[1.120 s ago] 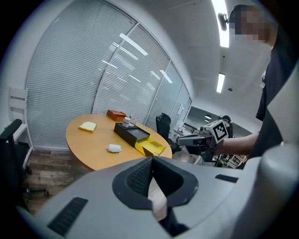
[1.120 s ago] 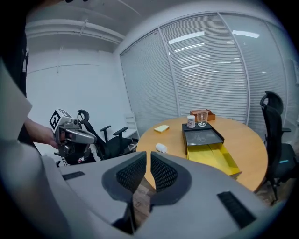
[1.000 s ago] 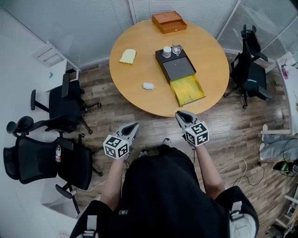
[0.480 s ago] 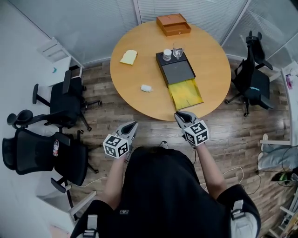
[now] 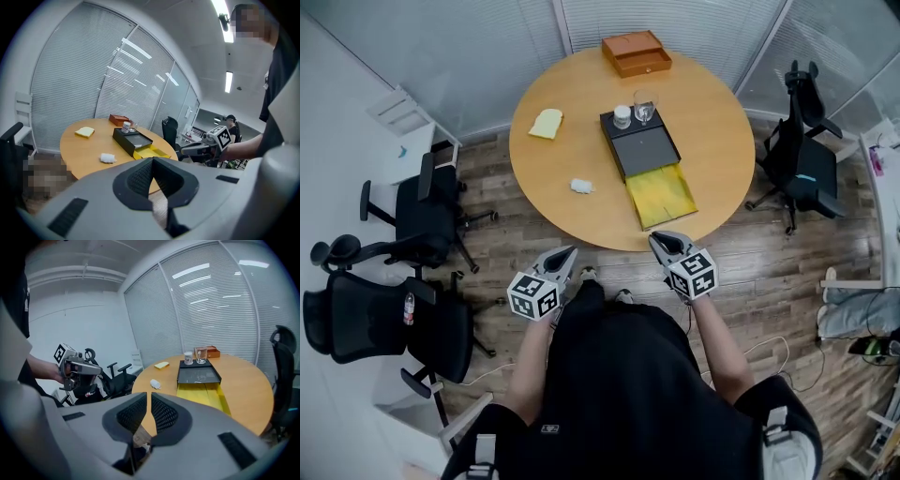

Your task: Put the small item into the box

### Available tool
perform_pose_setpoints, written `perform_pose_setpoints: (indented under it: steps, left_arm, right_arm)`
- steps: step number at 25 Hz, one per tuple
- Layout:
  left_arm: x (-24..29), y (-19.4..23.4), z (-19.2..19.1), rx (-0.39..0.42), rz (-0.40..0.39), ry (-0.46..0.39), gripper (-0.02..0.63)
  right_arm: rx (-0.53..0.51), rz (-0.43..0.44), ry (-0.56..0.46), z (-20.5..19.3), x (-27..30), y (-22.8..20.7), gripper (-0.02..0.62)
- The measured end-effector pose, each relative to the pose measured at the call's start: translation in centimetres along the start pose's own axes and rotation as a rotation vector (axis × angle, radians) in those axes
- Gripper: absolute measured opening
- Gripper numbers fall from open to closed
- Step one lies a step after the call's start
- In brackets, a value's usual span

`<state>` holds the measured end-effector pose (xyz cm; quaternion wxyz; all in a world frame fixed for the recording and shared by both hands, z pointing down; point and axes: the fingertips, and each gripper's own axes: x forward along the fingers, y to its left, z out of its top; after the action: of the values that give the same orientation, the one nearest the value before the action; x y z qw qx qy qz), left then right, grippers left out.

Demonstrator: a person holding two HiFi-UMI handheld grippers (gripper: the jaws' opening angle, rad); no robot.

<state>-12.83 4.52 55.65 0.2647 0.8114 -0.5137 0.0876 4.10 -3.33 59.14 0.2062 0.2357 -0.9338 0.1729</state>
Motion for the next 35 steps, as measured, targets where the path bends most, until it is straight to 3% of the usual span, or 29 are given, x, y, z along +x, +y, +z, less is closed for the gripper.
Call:
perform_pose_setpoints:
  steps: [9,23,30,35]
  left_arm:
    - [2.6,1.7,0.2,-0.004,-0.021,0.025,0.006]
    - [7.3,6.5,2.6,0.020,-0.086,0.040,0.006]
    - [9.4,8.6,2.6,0.041,-0.117,0.091,0.008]
    - [11.2,10.6,2.4,0.064,-0.134,0.129,0.008]
  right_arm:
    - [0.040,-0.039,0.017,-0.8,0.4,-1.4,0.023]
    - [0.025,-0.074,0.051,2.0,4.5,-3.6,0.023]
    - [0.034,-0.077,0.079,2.0,6.8,-3.5,0.025]
    - [0.031,-0.124,0.077,2.6,7.9,-4.2,0.023]
